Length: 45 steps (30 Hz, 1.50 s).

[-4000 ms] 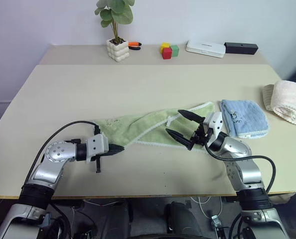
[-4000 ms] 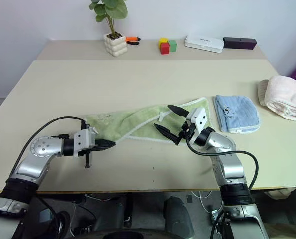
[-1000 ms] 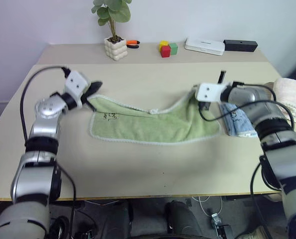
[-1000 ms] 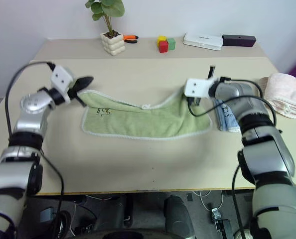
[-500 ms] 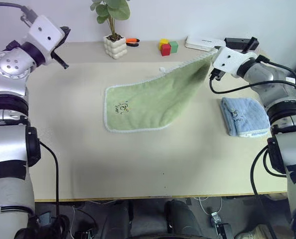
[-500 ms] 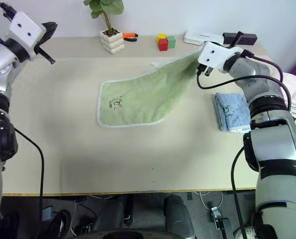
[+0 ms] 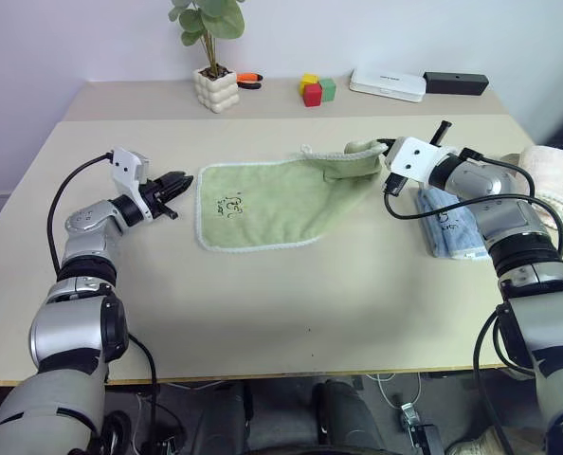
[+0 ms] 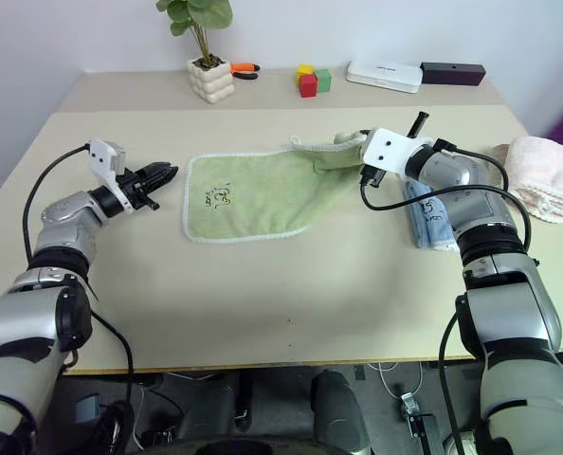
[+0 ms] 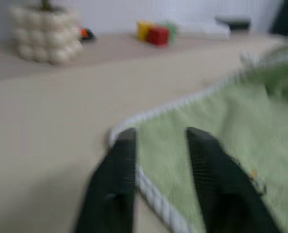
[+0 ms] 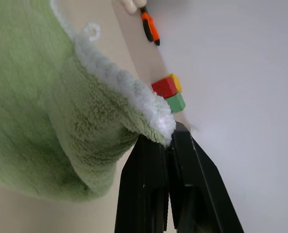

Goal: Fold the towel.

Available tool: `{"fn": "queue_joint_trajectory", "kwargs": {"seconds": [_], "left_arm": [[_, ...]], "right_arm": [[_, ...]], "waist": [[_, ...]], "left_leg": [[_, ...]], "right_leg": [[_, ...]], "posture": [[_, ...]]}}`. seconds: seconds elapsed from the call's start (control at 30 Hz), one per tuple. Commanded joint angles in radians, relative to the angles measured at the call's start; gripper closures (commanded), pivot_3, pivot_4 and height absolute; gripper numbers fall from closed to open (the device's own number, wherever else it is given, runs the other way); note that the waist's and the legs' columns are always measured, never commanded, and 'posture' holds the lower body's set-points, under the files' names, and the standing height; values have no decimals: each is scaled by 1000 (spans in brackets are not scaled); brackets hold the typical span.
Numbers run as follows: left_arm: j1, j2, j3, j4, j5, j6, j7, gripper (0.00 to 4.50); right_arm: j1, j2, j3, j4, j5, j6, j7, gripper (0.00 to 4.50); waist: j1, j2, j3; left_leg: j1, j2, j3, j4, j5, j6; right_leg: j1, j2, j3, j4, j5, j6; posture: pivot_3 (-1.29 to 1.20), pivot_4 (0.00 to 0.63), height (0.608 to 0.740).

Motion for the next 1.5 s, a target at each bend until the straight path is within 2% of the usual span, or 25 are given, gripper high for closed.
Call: {"fn": "queue_joint_trajectory", "kwargs": {"seconds": [0.03,0.1,0.13,0.3,0.53,0.77,0.8,0.87,1.07,1.1,1.3,1.37,1.5], "left_arm": [[-7,-10,47,-58,-53,72,79,1221],[-22,-21,65,-55,-72,116,123,228],[-40,-28,77,-42,-81,136,154,36],[-111,-52,36,60,-14,239,334,36],[-193,-122,28,143,-7,374,386,36],[-222,-161,34,211,23,404,490,36],[-226,-163,48,217,14,410,501,547],[-236,-166,71,227,3,425,523,1285],[-240,-171,98,230,-2,441,541,4273],[-238,-169,96,229,3,436,546,4434],[-242,-152,90,205,12,362,482,4434],[-258,-120,115,186,-13,316,437,4434],[-284,-61,62,173,51,167,386,4434]], "right_arm": [[6,0,-30,-54,20,18,3,4500],[11,0,-28,-62,15,23,1,4500],[11,0,-27,-63,13,25,0,4500],[20,7,-30,-80,19,38,-1,4500],[52,5,-32,-123,18,59,-3,4500],[79,-8,-46,-163,25,82,5,4500],[82,-9,-48,-169,26,85,6,4500],[91,-14,-52,-182,27,93,10,4500],[118,-24,-61,-219,29,115,17,4500],[120,-24,-62,-222,31,118,18,4500],[132,-30,-62,-229,34,127,26,4500],[124,-29,-74,-209,47,133,21,4500],[65,-18,-70,-112,30,113,-9,4500]], "waist": [[1,0,0],[1,0,0],[1,0,0],[1,0,0],[1,0,0],[-1,0,0],[0,0,0],[1,0,0],[4,0,0],[4,0,0],[3,0,0],[2,0,0],[-1,-1,0]], "left_leg": [[0,0,0,0,0,0],[0,0,0,1,0,0],[0,0,0,1,0,0],[0,0,-1,1,0,0],[0,-1,-1,1,0,0],[1,-1,-1,1,0,-1],[1,-1,-1,1,0,-1],[1,-1,-1,1,0,-1],[1,-1,-1,1,0,-1],[1,-1,-1,1,0,-1],[1,-1,-1,1,1,-1],[1,-1,-1,1,1,-1],[1,-1,-1,1,1,-1]], "right_leg": [[0,0,0,0,0,0],[1,0,0,0,0,0],[1,0,0,0,0,0],[1,0,0,0,0,0],[1,0,0,0,0,0],[1,0,0,0,0,0],[1,0,0,0,0,0],[1,0,0,0,0,0],[1,0,0,0,0,0],[1,0,0,0,0,0],[1,0,0,0,0,0],[1,0,0,0,0,0],[1,0,-1,0,0,0]], "posture": [[0,150,740],[0,150,740],[0,150,740],[0,150,740],[0,150,740],[0,150,740],[0,150,740],[0,150,740],[0,150,740],[0,150,740],[0,150,740],[0,150,740],[0,150,740]]}}
